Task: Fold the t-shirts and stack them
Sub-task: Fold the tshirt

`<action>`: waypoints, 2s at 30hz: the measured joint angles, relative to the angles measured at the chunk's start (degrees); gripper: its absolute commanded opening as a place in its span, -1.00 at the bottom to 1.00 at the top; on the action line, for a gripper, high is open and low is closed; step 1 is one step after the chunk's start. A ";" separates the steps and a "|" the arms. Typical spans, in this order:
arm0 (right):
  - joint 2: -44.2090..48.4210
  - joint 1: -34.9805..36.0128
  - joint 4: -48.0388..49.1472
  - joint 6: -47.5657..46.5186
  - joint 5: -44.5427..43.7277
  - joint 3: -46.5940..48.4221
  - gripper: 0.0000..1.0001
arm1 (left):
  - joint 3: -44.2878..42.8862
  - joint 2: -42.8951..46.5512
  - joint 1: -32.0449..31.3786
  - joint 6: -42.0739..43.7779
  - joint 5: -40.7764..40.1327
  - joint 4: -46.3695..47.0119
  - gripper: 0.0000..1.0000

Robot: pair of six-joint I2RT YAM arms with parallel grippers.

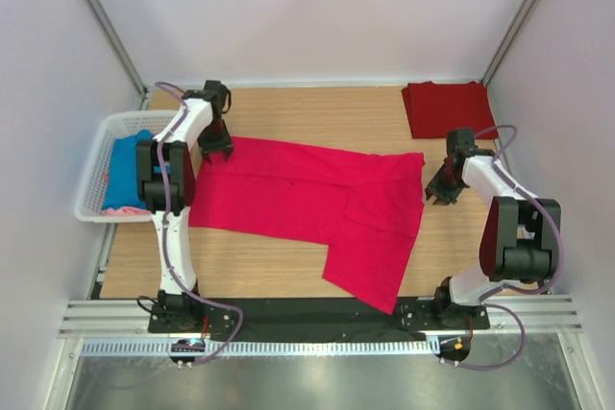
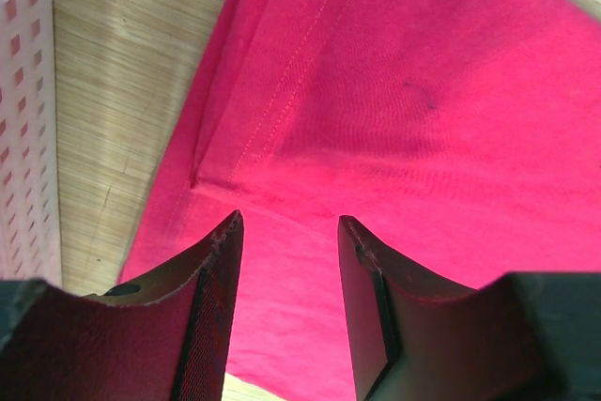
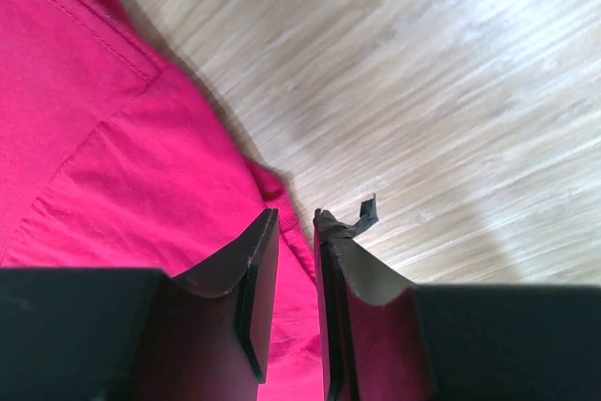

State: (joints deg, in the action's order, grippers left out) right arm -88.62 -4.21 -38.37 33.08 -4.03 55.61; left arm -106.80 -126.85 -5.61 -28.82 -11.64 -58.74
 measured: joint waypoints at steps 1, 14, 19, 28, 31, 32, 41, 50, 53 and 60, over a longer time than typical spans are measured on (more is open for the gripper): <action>0.33 -0.42 -0.11 0.61 0.04 -0.44 -0.42 | 0.00 -0.11 -0.15 0.35 -0.28 0.00 -0.07; 2.03 -2.23 8.31 6.80 5.31 -10.34 -0.49 | -5.70 -6.49 -0.04 0.79 -4.09 -2.73 -0.06; 1.73 -2.23 10.80 7.80 5.25 -10.67 -0.98 | -7.80 -7.45 0.00 0.74 -4.42 -4.07 -0.05; -0.31 -3.43 11.47 8.13 2.89 -8.63 -0.98 | -11.82 -8.09 0.11 0.28 -1.42 -5.11 0.10; -2.36 -5.09 11.47 6.91 2.12 -6.32 -0.98 | -11.80 -7.78 0.09 -1.25 3.96 -3.98 0.15; -3.28 -5.60 11.52 6.34 1.77 -5.33 -0.98 | -11.67 -7.58 0.07 -1.73 5.03 -3.54 0.16; -8.55 -7.21 10.97 1.55 5.03 0.90 -0.51 | -11.37 -3.69 -0.52 -3.74 7.41 -3.41 0.15; 5.90 -7.04 11.23 2.58 10.64 -12.92 -0.29 | -7.21 -4.04 -0.44 -2.56 8.28 -2.16 0.15; 5.99 -6.78 11.80 2.89 11.06 -14.64 -0.25 | -7.28 -5.40 0.02 -2.21 8.22 -2.05 0.14; 7.30 -5.84 16.59 4.20 13.20 -17.25 -0.25 | -7.37 -7.56 1.46 -1.77 7.78 -2.14 0.15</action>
State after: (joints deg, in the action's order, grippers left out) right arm -81.32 -10.04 -21.78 37.28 9.17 38.37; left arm -114.17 -134.41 -4.14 -30.59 -3.86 -60.88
